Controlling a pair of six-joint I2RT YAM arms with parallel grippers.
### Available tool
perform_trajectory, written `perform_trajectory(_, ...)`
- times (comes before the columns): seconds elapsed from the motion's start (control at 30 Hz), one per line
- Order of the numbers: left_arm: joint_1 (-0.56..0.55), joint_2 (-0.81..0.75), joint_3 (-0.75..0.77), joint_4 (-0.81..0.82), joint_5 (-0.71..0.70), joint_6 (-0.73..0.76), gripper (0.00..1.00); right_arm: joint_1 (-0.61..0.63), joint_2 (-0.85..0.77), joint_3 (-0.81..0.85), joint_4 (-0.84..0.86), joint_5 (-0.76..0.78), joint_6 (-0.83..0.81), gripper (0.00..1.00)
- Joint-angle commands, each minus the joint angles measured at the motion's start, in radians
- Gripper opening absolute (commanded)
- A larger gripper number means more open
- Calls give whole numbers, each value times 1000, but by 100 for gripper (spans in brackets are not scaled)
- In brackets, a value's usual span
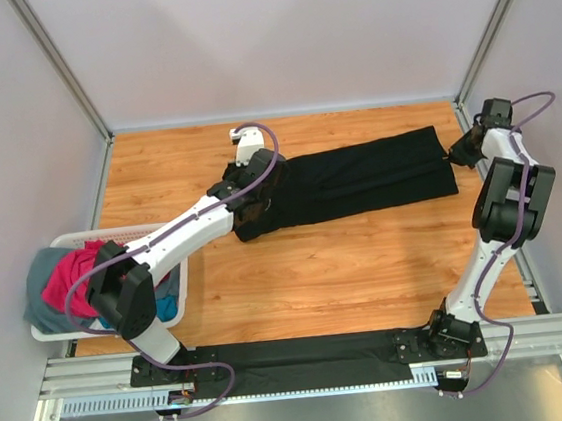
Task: Fold and stack the t-shirts
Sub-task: Fold the tshirt
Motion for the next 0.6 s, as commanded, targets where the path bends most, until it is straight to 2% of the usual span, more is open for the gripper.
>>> perform_trajectory(0.0, 10, 0, 40, -43, -57, -33, 0, 6, 35, 71, 14, 26, 5, 0)
perform_trajectory(0.23, 40, 20, 57, -66, -66, -76, 0, 8, 94, 124, -1, 43, 5, 0)
perform_trajectory(0.4, 42, 63, 75, 38, -34, 14, 0, 11, 112, 133, 0, 45, 4, 0)
perform_trajectory(0.57, 45, 113, 96, 115, -61, 120, 0, 14, 132, 137, 12, 29, 7, 1)
